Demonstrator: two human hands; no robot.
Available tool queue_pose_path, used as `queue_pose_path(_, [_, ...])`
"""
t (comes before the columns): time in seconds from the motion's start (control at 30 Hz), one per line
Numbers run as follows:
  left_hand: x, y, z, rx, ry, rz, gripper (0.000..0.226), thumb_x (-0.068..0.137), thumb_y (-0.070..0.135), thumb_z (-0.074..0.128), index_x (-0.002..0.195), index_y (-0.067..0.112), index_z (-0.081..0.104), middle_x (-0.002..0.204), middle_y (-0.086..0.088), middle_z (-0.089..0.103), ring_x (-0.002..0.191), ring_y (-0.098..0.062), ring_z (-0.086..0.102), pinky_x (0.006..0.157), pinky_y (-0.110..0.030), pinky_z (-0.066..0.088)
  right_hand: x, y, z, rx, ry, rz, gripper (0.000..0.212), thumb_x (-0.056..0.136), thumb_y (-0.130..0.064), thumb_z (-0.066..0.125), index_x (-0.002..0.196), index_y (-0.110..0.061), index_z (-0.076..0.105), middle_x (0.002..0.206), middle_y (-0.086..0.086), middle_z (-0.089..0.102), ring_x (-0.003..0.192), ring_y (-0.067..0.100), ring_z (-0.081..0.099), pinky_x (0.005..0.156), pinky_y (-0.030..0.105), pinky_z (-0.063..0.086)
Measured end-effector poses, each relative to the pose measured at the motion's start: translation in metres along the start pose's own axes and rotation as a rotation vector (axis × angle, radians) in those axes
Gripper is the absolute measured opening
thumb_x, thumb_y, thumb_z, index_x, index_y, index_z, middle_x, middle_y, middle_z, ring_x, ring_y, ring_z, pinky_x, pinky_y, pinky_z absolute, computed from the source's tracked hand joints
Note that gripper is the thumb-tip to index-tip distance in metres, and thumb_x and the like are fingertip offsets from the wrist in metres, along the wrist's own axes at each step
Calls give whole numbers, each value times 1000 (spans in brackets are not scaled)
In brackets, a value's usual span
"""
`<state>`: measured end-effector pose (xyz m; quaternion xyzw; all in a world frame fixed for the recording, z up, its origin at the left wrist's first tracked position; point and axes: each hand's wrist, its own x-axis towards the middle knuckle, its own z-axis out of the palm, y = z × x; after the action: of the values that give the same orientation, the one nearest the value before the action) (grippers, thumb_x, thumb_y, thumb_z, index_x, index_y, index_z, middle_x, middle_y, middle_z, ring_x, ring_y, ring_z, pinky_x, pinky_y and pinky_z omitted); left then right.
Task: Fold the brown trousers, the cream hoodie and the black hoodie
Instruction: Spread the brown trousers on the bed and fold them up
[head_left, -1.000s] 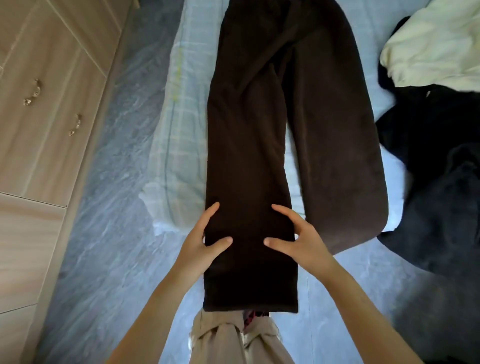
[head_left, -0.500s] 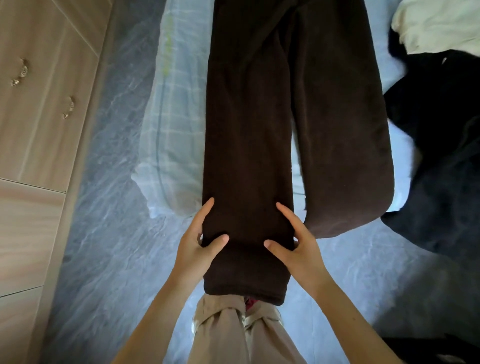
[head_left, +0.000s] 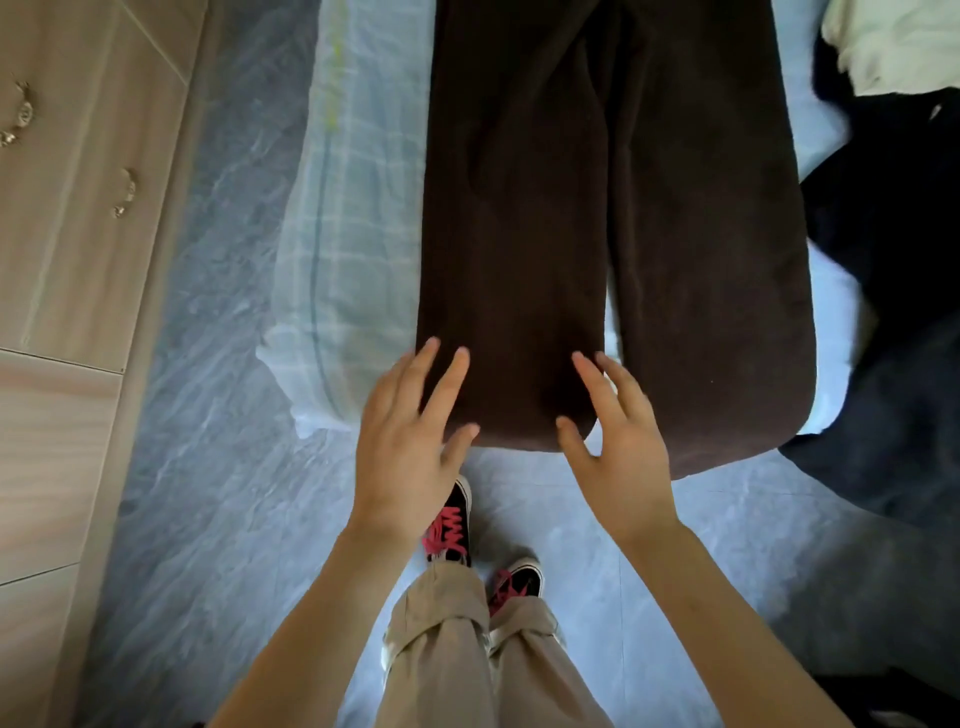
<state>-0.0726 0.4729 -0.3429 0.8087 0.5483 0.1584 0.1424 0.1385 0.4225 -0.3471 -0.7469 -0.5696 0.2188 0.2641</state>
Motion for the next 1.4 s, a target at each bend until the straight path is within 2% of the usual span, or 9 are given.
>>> queue_pose_path(0.2, [85, -14, 36, 162, -126, 105, 57, 103, 43, 30, 155, 20, 30, 162, -6, 25, 151, -28, 19, 122, -50, 12, 88, -6, 31, -279, -13, -174, 52, 105, -32, 40, 156, -28, 30, 164, 1, 26, 154, 25, 14, 124, 42, 15])
queue_pose_path(0.33, [90, -36, 53, 200, -161, 96, 58, 103, 45, 29, 155, 21, 29, 162, -4, 26, 151, -26, 20, 121, -52, 17, 97, 17, 44, -395, -86, -125, 54, 106, -42, 27, 158, -34, 19, 166, -3, 21, 155, 19, 7, 124, 39, 10])
queue_pose_path(0.53, [98, -31, 32, 125, -183, 116, 56, 102, 44, 32, 153, 22, 36, 162, -3, 27, 151, -27, 20, 120, -53, 18, 104, -1, 28, -342, -114, -84, 52, 105, -38, 36, 155, -31, 31, 164, -1, 26, 153, 22, 15, 122, 45, 24])
queue_pose_path(0.67, [161, -40, 26, 160, -98, 141, 58, 102, 45, 29, 156, 24, 25, 164, -1, 20, 152, -25, 13, 123, -47, 6, 162, -21, 24, -385, -17, -142, 54, 104, -37, 33, 157, -27, 28, 164, 0, 24, 154, 23, 13, 124, 43, 11])
queue_pose_path(0.93, [231, -60, 47, 208, -245, 132, 59, 102, 46, 22, 155, 21, 29, 162, -8, 26, 151, -26, 18, 122, -49, 15, 237, -7, 41, -521, -133, -74, 58, 106, -43, 25, 160, -26, 12, 167, -2, 12, 154, 20, 1, 126, 40, 3])
queue_pose_path(1.1, [246, -70, 28, 2, -126, 150, 50, 102, 39, 32, 147, 23, 45, 158, -4, 35, 146, -27, 28, 120, -40, 20, 247, -16, 24, -413, -94, -120, 55, 104, -37, 39, 157, -27, 28, 164, -1, 25, 153, 20, 14, 124, 38, 13])
queue_pose_path(1.23, [303, -67, 20, -388, -23, -213, 48, 101, 39, 45, 148, 38, 38, 160, -7, 21, 146, -21, 20, 117, -31, 19, 290, -26, 7, -304, 27, -172, 55, 104, -32, 43, 157, -26, 29, 164, 0, 25, 153, 21, 15, 123, 39, 12])
queue_pose_path(1.33, [360, -66, 26, -607, -11, -311, 50, 100, 26, 55, 147, 31, 41, 151, -7, 37, 139, -14, 33, 108, -15, 22, 340, -33, 5, -303, 65, -226, 54, 104, -32, 41, 157, -26, 29, 163, 2, 27, 153, 24, 17, 124, 42, 13])
queue_pose_path(1.4, [390, -72, 26, -673, -8, -322, 51, 97, 19, 60, 146, 26, 46, 145, -4, 47, 135, -14, 41, 110, -17, 29, 375, -37, 5, -332, 79, -253, 53, 105, -34, 39, 156, -26, 30, 163, 3, 27, 152, 25, 17, 124, 46, 13])
